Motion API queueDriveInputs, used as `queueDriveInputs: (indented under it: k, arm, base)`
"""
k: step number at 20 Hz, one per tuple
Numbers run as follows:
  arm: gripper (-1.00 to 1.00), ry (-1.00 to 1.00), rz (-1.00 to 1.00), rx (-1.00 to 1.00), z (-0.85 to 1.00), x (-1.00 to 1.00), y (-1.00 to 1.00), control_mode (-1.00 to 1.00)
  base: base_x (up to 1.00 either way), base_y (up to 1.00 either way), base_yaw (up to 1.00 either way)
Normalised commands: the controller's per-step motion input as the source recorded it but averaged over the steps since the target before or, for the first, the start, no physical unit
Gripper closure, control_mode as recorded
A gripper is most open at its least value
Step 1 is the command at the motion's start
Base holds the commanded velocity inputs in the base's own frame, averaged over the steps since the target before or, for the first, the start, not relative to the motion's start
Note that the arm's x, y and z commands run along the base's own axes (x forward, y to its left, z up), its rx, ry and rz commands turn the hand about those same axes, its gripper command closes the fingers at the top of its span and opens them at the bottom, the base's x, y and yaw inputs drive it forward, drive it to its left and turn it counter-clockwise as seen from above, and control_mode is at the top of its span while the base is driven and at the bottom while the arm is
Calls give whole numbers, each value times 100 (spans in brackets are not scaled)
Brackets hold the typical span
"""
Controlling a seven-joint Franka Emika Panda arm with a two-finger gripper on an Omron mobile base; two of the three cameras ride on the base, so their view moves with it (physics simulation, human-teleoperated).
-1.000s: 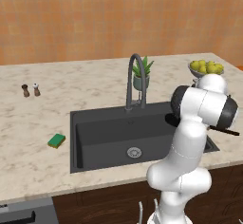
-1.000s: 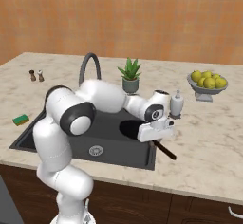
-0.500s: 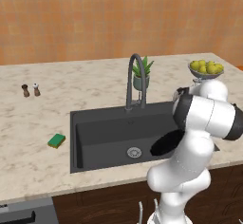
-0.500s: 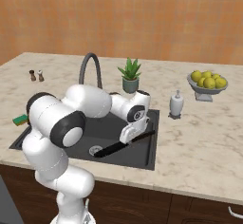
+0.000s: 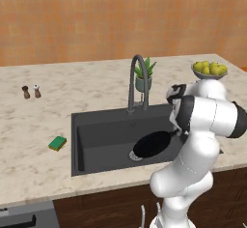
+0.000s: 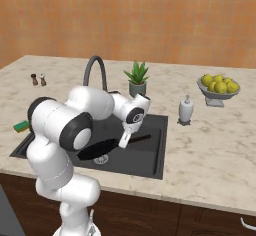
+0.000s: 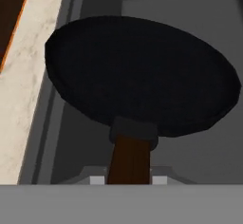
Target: Pick the pan and sponge and place them into the sink. Then turn on the water.
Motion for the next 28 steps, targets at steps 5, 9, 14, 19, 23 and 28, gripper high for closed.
queueDriveInputs:
  k: [5,9,14,19,23,28]
  arm:
    - [100,-2,3,7,-17,0,32,-100]
    - [100,-2,-6,3,-31,0,24,-100]
    - [100,-8,-15,-5,-54,-1,33,-100]
    - [100,-8,-15,-13,-62,0,6,-100]
    - [100,-7,-12,-15,-61,0,0,-100]
    - [100,-3,-4,-14,-49,0,0,-100]
  base:
    - [0,0,0]
    - [0,0,0]
    - [0,0,0]
    - [0,0,0]
    - [0,0,0]
    - [0,0,0]
